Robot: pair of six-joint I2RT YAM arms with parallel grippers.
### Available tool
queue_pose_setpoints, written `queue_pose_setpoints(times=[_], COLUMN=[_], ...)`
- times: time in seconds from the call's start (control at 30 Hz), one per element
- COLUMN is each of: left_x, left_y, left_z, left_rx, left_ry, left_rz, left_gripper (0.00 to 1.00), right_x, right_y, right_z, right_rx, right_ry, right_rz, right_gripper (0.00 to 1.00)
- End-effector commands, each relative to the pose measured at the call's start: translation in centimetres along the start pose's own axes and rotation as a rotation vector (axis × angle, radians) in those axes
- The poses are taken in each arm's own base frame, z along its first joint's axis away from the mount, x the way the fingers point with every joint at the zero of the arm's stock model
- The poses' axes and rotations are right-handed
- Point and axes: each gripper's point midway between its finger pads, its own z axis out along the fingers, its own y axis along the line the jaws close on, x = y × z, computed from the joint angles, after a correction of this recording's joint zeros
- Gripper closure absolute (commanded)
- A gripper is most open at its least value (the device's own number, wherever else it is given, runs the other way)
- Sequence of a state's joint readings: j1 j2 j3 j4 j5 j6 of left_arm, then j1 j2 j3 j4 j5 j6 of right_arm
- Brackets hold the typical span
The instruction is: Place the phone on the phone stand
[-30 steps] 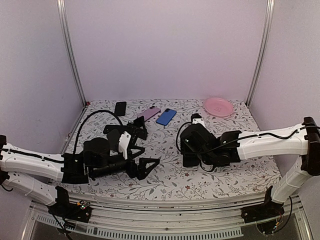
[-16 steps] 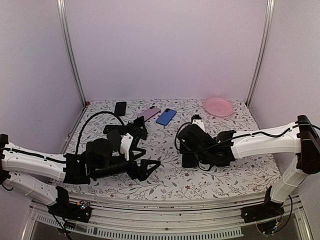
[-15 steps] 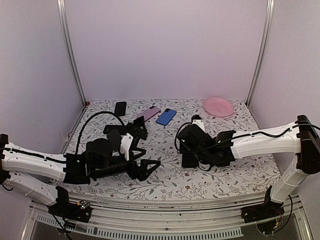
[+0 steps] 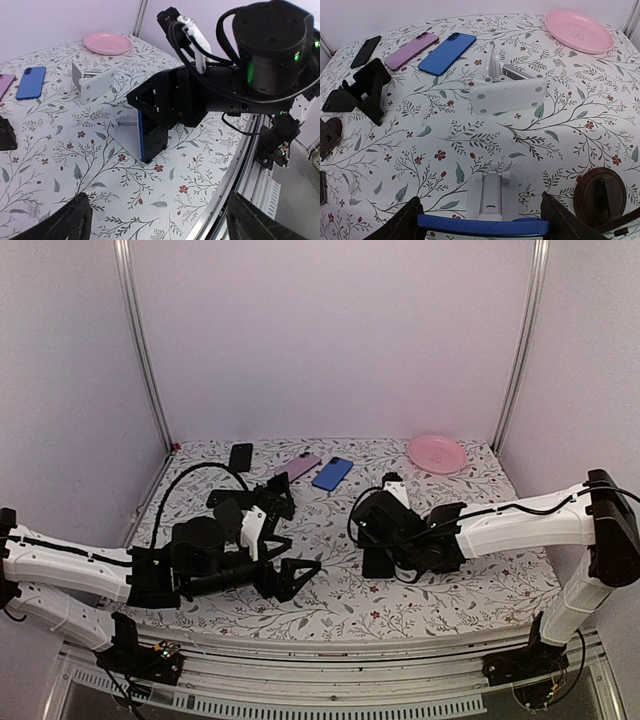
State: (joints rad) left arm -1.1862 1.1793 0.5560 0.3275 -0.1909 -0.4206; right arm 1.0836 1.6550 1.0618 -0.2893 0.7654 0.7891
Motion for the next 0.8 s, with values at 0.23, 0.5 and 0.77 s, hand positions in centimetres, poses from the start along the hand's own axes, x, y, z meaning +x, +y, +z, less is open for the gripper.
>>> queue_pose_setpoints(times=[0.23,0.5,0.77], left_x=[-0.3,-0.1,0.2], left_y=[0.2,0.3,0.4], left_z=[-0.1,-0.1,0.2], left_rx=[0.004,0.001,0.004], left_ry=[-0.015,-0.008,-0.004], left_rz=[-0.015,-0.014,-0.018], left_gripper=[0.06,0.06,0.06], right_x=[-0.1,-0.6,0.1], right_y=[-1.7,-2.6,-1.1], right_z=[1.2,1.7,1.7], right_rx=[0.074,0.084,-0.004], right_ry=[-0.028,-0.026,0.034], right_rz=[-0.042,-0.078,-0.012], right_gripper=[0.46,0.46,0.46])
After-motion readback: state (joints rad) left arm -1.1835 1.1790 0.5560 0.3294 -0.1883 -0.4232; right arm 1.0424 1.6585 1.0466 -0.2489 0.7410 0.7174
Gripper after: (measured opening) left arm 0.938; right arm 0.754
